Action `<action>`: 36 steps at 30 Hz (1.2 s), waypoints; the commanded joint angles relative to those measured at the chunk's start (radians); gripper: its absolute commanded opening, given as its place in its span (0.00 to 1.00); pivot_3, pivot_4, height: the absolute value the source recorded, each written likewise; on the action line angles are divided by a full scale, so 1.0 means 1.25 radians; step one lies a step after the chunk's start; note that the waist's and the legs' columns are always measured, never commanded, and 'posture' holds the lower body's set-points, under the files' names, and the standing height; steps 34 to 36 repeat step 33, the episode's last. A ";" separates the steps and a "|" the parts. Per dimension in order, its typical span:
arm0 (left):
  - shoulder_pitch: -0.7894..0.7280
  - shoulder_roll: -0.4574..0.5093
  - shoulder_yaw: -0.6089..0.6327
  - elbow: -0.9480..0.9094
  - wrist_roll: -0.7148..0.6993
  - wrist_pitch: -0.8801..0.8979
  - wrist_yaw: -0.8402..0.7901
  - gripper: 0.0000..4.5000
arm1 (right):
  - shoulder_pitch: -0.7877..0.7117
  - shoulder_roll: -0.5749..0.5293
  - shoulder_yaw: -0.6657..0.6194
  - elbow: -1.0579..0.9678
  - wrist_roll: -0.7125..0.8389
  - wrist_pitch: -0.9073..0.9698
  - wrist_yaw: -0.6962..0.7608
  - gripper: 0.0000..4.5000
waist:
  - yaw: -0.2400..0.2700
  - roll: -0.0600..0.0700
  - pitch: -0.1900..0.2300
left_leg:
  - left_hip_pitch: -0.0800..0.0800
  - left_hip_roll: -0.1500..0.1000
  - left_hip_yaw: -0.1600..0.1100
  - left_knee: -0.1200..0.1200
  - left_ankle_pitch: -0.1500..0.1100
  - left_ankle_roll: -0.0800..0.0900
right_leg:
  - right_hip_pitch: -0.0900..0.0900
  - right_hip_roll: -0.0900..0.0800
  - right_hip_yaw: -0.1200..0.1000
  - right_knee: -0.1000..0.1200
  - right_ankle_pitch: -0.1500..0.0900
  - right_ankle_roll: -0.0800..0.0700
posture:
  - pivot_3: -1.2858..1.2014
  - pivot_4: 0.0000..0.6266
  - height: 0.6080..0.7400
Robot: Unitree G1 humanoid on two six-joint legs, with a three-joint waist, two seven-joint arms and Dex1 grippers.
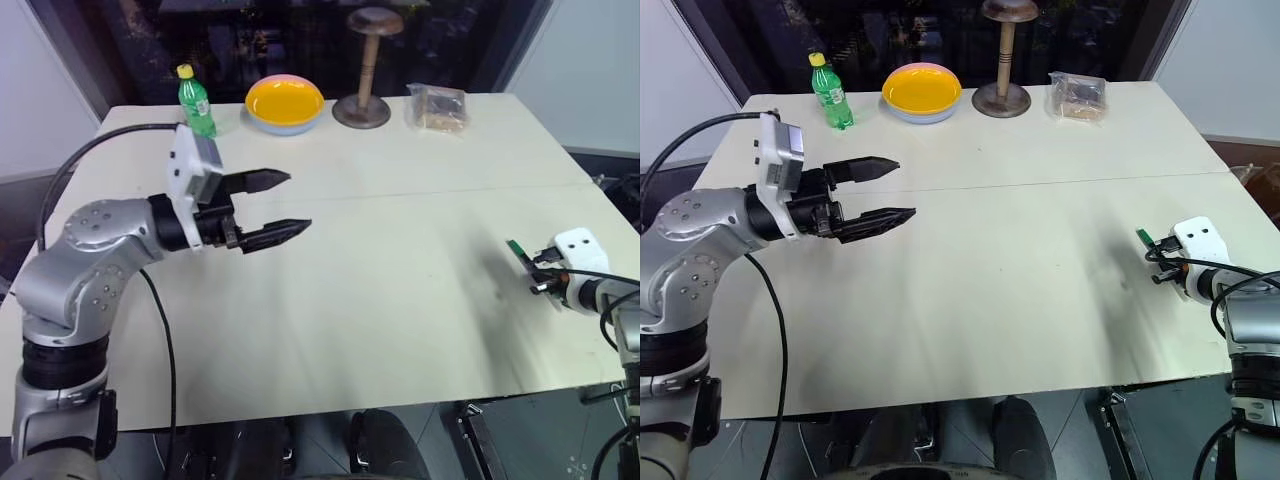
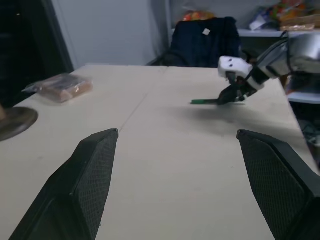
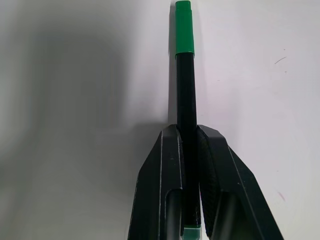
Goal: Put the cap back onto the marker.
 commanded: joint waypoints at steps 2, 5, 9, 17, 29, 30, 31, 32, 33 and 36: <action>-0.010 0.022 0.016 -0.030 -0.037 0.010 0.006 0.88 | 0.007 -0.019 -0.017 0.008 0.010 0.005 -0.009 0.00 | 0.000 0.000 0.000 | 0.000 0.000 0.000 0.000 0.000 0.000 | 0.000 0.000 0.000 0.000 0.000 0.000 | 0.52 0.24 1.00; -0.001 0.033 0.011 -0.032 -0.051 0.015 0.001 0.88 | 0.011 -0.022 -0.014 0.003 0.016 0.006 -0.007 0.00 | 0.001 0.000 0.000 | 0.000 0.000 0.000 0.000 0.000 0.000 | 0.000 0.000 0.000 0.000 0.000 0.000 | 0.52 0.24 1.00; 0.004 0.045 0.006 -0.029 -0.054 0.012 -0.005 0.90 | 0.011 -0.027 -0.012 -0.004 0.023 0.006 -0.006 0.38 | 0.000 0.000 0.000 | 0.000 0.000 0.000 0.000 0.000 0.000 | 0.000 0.000 0.000 0.000 0.000 0.000 | 0.52 0.24 1.00; 0.006 0.056 -0.008 -0.012 -0.051 0.001 -0.021 0.90 | 0.022 -0.052 -0.046 -0.105 0.064 0.057 0.012 0.94 | -0.001 0.000 0.000 | 0.000 0.000 0.000 0.000 0.000 0.000 | 0.000 0.000 0.000 0.000 0.000 0.000 | 0.52 0.24 1.00; 0.016 0.054 -0.074 0.070 0.026 -0.075 -0.099 0.90 | 0.151 -0.187 -0.202 -0.611 0.266 0.335 0.164 0.94 | 0.004 0.000 0.000 | 0.000 0.000 0.000 0.000 -0.001 0.002 | -0.001 0.000 0.000 -0.001 0.000 0.000 | 0.52 0.24 1.00; 0.015 0.050 -0.079 0.079 0.032 -0.084 -0.103 0.90 | 0.160 -0.195 -0.212 -0.632 0.267 0.343 0.161 0.94 | 0.004 0.000 0.001 | 0.000 0.000 -0.001 0.000 -0.001 0.002 | -0.001 0.000 0.000 -0.001 0.000 0.000 | 0.52 0.24 1.00; 0.014 0.047 -0.083 0.087 0.037 -0.090 -0.106 0.90 | 0.165 -0.200 -0.218 -0.646 0.268 0.350 0.157 0.94 | 0.005 0.000 0.001 | 0.000 0.000 -0.001 0.000 -0.001 0.002 | -0.001 0.000 0.000 -0.001 0.000 0.000 | 0.52 0.24 1.00; 0.013 0.044 -0.085 0.094 0.041 -0.095 -0.110 0.90 | 0.168 -0.203 -0.223 -0.658 0.273 0.358 0.154 0.94 | 0.006 0.000 0.001 | 0.000 0.000 -0.001 0.000 -0.001 0.002 | -0.001 0.000 0.000 -0.002 -0.001 -0.002 | 0.52 0.24 1.00; 0.011 0.043 -0.088 0.101 0.046 -0.101 -0.114 0.90 | 0.167 -0.204 -0.226 -0.667 0.279 0.369 0.151 0.94 | 0.006 0.000 0.001 | 0.000 0.000 -0.001 0.000 -0.001 0.002 | -0.001 0.000 0.000 -0.002 -0.002 -0.003 | 0.52 0.24 1.00; 0.011 0.043 -0.088 0.101 0.046 -0.101 -0.114 0.90 | 0.167 -0.204 -0.226 -0.667 0.279 0.369 0.151 0.94 | 0.006 0.000 0.001 | 0.000 0.000 -0.001 0.000 -0.001 0.002 | -0.001 0.000 0.000 -0.002 -0.002 -0.003 | 0.52 0.24 1.00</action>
